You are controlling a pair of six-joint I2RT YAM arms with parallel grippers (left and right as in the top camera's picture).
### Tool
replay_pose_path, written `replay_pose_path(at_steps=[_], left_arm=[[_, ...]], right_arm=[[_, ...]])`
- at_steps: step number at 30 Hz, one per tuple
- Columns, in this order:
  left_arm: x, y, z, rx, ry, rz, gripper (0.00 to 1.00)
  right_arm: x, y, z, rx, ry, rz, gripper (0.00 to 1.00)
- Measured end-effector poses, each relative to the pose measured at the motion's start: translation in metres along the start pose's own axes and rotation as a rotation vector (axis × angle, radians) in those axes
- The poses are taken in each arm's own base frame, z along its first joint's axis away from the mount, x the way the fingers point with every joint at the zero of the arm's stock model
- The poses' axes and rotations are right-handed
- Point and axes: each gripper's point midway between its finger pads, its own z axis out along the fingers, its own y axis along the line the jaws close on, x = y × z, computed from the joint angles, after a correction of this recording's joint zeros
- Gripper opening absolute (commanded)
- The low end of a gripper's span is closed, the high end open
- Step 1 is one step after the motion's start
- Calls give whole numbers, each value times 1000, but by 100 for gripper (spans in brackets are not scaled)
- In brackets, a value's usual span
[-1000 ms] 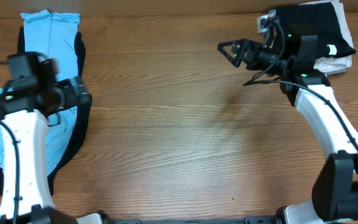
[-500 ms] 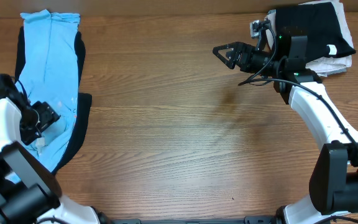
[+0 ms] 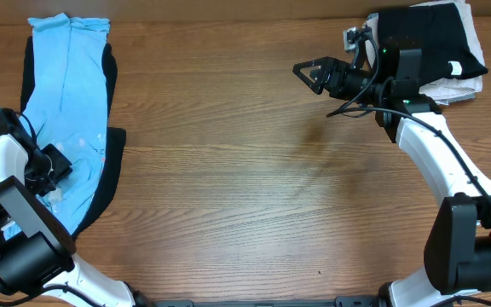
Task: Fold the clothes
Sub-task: 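Reach the left gripper into the light-blue shirt on the pile and grasp it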
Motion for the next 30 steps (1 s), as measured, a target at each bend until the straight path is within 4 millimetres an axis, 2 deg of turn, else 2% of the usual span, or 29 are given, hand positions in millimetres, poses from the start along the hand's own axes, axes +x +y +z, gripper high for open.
replay_pose_path(at_steps=[3,6,10,11,14,22,24,26,30], left_arm=[[-1,-1,0,3,-4,-8,20],[-1,-4,0,20,-3,-17,19],[-1,-7,0,39,0,-21,43],[0,-7,0,41,3,-26,46],[5,-7,0,41,24,-21,47],[2,-8,5,47,0,-14,25],[4,-7,7,46,3,-14,17],[6,-7,9,45,6,-13,4],[6,-9,9,56,6,-10,4]], right_arm=[[0,0,0,1,-1,0,88],[0,-1,0,3,-2,0,88],[-1,-1,0,6,-3,0,88],[-1,-1,0,7,-3,1,88],[0,-1,0,7,-3,2,88],[0,-4,0,22,-5,6,88],[-1,-5,0,24,-6,7,88],[0,-5,0,25,-6,8,88],[-1,-5,0,26,-7,7,88]])
